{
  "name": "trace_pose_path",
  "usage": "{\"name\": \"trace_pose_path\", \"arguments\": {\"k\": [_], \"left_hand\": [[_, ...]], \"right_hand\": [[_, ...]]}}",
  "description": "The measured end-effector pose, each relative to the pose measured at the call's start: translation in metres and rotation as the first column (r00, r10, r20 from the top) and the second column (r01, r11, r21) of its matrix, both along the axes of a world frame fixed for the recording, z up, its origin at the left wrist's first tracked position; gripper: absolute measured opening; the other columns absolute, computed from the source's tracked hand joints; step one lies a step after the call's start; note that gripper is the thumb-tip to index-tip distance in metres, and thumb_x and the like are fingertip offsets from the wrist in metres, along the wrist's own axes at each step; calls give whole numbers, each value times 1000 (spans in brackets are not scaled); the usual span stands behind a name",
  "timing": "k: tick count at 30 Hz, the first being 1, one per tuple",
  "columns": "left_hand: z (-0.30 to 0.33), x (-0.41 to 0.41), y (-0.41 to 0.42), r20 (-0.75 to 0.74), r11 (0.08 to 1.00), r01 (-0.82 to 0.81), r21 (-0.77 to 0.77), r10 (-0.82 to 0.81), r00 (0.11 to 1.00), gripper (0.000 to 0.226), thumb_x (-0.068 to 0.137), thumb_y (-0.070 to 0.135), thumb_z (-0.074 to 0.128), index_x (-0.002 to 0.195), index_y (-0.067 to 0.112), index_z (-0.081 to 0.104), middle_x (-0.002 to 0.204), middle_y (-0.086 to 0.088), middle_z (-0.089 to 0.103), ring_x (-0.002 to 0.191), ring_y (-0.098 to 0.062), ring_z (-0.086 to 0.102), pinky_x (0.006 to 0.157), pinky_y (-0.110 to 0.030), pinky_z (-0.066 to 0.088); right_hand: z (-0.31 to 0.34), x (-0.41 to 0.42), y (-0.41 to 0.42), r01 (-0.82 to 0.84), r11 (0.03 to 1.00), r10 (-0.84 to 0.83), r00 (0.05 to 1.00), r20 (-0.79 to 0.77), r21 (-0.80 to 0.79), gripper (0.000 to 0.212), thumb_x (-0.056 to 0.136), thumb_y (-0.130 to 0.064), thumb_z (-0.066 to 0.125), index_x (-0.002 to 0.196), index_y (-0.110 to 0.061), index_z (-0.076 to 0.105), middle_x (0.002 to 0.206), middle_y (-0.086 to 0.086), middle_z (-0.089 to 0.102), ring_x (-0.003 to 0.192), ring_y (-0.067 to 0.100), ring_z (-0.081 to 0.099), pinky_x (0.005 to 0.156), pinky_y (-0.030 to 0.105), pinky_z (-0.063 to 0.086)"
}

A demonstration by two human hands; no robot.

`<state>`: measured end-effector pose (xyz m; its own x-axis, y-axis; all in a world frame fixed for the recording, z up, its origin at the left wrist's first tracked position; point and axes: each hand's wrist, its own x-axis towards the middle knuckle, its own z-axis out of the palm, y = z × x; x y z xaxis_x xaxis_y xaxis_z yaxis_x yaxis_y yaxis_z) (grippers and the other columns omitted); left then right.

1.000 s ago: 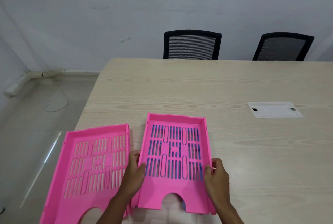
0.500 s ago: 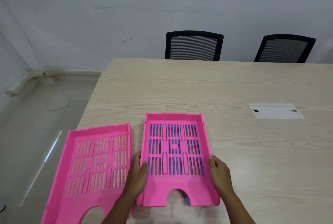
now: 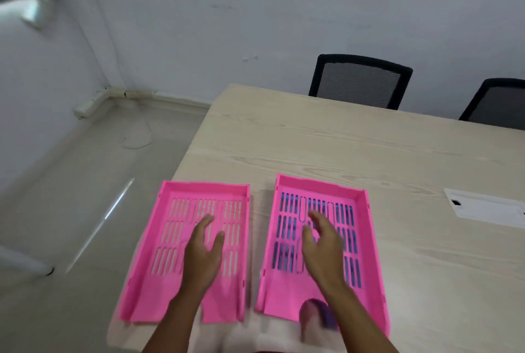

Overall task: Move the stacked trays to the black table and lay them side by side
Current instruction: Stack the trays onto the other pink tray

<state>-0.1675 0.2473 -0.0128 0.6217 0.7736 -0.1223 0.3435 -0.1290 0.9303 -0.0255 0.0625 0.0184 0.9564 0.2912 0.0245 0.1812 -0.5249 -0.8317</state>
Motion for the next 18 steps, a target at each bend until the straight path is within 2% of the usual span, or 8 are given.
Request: {"name": "trace_pose_path", "arguments": {"k": [3,6,9,11,13,14,16,18], "left_hand": [[1,-25,33,-40,985,-122,122,128,991,42,94,10,60,135,13,52,147,-6,50,137,-23,43,110,-34,32],[-4,-50,65,-120,967,-208,148,226,967,47,91,5,62,136,3,49,150,-16,43,140,-30,39,109,-29,28],[-14,-72,89,-251,970,-237,55,243,937,63,92,12,63,147,0,35,157,-19,32,145,-32,32,117,-40,27],[-22,-83,100,-343,979,-197,-44,170,924,68,93,19,62,150,2,30,157,-19,33,142,-33,36,117,-45,31],[-28,-92,106,-407,980,-157,-122,95,909,62,93,25,62,146,4,39,147,-18,48,131,-35,50,108,-46,42],[-30,-95,107,-417,978,-150,-142,78,906,55,93,26,62,140,5,46,135,-17,58,120,-33,58,98,-42,48],[-30,-100,110,-403,972,-154,-179,70,912,39,93,23,61,127,7,54,111,-11,66,93,-27,64,74,-33,50],[-28,-103,112,-373,968,-147,-205,61,926,30,93,21,62,119,10,51,103,-10,65,82,-23,63,64,-31,47]], "right_hand": [[-1,-23,53,-168,986,167,985,-31,-17,44,95,-9,59,139,-5,59,140,12,62,130,25,58,114,46,43],[-4,-44,99,-297,951,283,948,-148,-81,52,96,-14,58,146,-4,49,148,12,53,139,27,48,119,40,35],[-13,-59,128,-352,922,294,907,-301,-159,56,96,-19,57,147,-1,41,146,15,50,140,32,46,113,33,35],[-20,-67,137,-346,911,232,879,-416,-224,71,96,-21,57,153,6,23,157,22,36,143,36,41,114,35,35],[-29,-72,142,-329,906,168,858,-486,-268,86,96,-25,56,156,9,4,165,23,20,146,39,35,118,41,33],[-33,-74,142,-311,911,137,848,-512,-270,89,95,-26,56,156,9,1,165,23,21,146,39,36,118,42,35],[-39,-77,143,-267,920,83,849,-522,-288,83,96,-24,55,156,9,9,159,24,34,140,36,45,112,39,43],[-39,-78,142,-230,927,63,873,-483,-296,64,96,-18,55,150,7,29,149,21,48,132,34,53,105,39,47]]}}
